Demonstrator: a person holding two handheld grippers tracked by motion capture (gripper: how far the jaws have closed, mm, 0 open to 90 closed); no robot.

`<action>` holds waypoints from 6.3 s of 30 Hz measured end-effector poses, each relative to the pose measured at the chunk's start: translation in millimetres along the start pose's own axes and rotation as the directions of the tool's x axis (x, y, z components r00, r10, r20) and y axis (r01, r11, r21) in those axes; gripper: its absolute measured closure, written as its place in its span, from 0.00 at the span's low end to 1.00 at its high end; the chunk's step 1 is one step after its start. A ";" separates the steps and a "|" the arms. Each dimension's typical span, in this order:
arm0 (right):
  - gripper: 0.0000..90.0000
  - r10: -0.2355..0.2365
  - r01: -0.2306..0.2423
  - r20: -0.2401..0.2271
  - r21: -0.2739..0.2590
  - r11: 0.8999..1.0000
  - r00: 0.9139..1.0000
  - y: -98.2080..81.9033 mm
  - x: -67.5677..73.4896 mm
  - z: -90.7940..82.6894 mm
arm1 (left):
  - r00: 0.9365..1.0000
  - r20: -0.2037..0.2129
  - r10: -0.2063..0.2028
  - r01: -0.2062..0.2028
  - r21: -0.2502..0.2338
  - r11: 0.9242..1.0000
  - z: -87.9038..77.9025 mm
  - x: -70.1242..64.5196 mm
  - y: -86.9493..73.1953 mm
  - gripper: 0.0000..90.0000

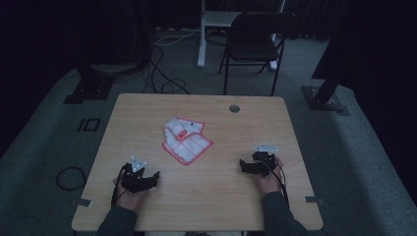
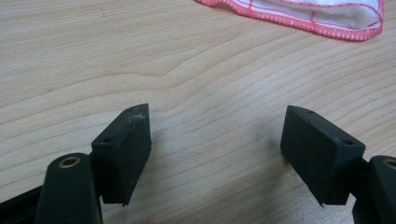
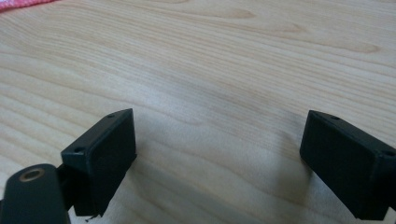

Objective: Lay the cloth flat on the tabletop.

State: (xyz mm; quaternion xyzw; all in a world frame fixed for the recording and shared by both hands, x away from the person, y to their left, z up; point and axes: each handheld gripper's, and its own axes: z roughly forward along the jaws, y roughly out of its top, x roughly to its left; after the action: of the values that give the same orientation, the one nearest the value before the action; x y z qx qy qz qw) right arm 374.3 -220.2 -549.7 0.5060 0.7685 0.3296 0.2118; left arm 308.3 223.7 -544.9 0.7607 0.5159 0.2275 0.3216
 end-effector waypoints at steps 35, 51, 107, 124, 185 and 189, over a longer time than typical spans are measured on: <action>0.16 -0.025 0.024 -0.029 -0.009 1.000 0.999 -6.5 3.6 -6.9 | 0.997 0.070 -0.032 0.031 0.015 0.999 -2.0 -0.4 10.4 0.52; 0.16 -0.030 0.029 -0.031 -0.010 1.000 0.999 -6.6 3.6 -6.9 | 0.994 0.108 0.021 -0.019 -0.017 1.000 -7.2 -11.8 37.9 0.53; 0.16 -0.031 0.031 -0.033 -0.008 0.999 0.999 -6.6 3.7 -7.0 | 0.970 0.160 0.186 -0.187 -0.009 0.982 52.2 -77.4 82.0 0.64; 0.16 -0.031 0.031 -0.034 -0.008 0.999 0.999 -6.6 3.7 -7.1 | 0.966 0.146 0.212 -0.218 0.026 0.976 62.4 -79.2 81.7 0.90; 0.70 -0.141 0.114 -0.289 -0.107 0.988 0.947 66.7 113.2 25.7 | 0.943 0.248 0.220 -0.223 -0.018 0.975 27.2 -93.5 35.6 0.78; 0.67 -0.164 0.137 -0.308 -0.108 0.985 0.937 72.6 129.9 32.7 | 0.941 0.274 0.198 -0.197 -0.033 0.980 20.4 -88.4 26.3 0.78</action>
State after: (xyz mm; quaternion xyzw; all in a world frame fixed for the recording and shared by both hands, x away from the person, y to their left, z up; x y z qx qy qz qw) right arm 390.5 -71.9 -518.9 0.3771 0.8142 0.4213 0.1319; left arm 306.8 129.3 -541.2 0.8319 0.3866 0.1520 0.3679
